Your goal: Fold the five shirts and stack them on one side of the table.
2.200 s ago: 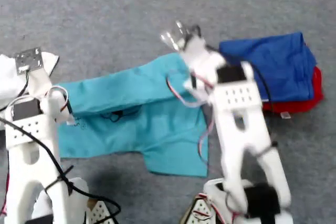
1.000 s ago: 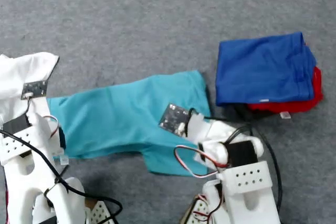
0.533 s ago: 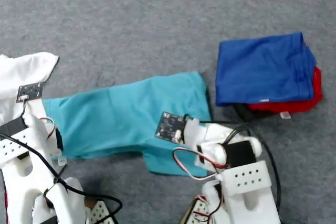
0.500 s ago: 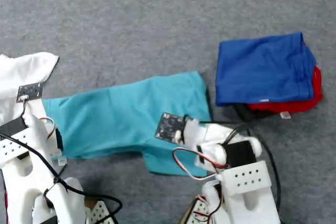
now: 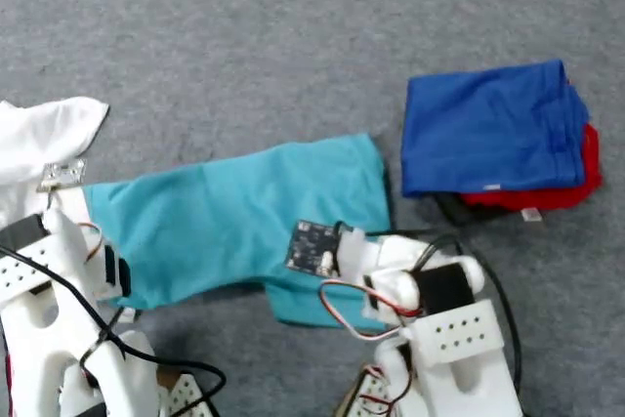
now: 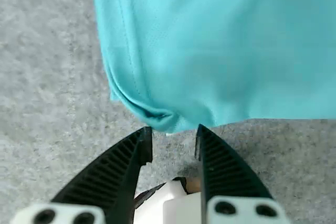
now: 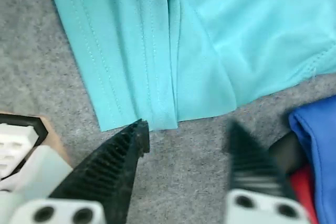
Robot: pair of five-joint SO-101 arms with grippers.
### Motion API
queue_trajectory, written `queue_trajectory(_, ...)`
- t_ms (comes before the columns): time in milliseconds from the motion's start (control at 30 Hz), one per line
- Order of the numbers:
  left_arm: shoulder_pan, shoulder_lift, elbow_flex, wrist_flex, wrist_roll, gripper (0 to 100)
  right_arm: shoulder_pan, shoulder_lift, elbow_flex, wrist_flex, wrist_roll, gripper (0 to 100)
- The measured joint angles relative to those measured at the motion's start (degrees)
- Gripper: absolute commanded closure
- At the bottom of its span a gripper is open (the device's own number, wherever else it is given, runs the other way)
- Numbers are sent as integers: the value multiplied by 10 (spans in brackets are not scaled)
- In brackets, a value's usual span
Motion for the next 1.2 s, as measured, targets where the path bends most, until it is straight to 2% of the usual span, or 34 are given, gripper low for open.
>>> queue_trajectory(33, 0, 0, -16, 18, 0, 850, 0, 0, -5, 1, 0, 797)
queue_trajectory(100, 0, 0, -54, 45, 0, 922, 0, 0, -18, 1, 0, 994)
queue_trajectory(133, 0, 0, -79, 57, 1, 982, 0, 0, -25, -1, -3, 993)
queue_trajectory(167, 0, 0, -108, 66, 9, 982, 0, 0, -33, -11, -14, 945)
queue_trajectory(300, 24, 10, -178, 30, 106, 980, -28, 40, -40, -69, -72, 995)
queue_trajectory(500, 92, 128, -108, -187, 242, 981, -134, 196, -45, -191, -184, 990)
queue_trajectory(667, 97, 225, -82, -333, 314, 981, -153, 367, -75, -323, -245, 991)
queue_trajectory(800, 98, 270, -56, -425, 334, 981, -158, 466, -108, -353, -263, 996)
queue_trajectory(933, 88, 295, -42, -489, 336, 981, -157, 484, -110, -343, -264, 996)
queue_trajectory(1067, 72, 303, -41, -521, 340, 981, -159, 484, -75, -339, -241, 996)
queue_trajectory(1200, 71, 305, -41, -527, 340, 981, -197, 428, -25, -317, -229, 996)
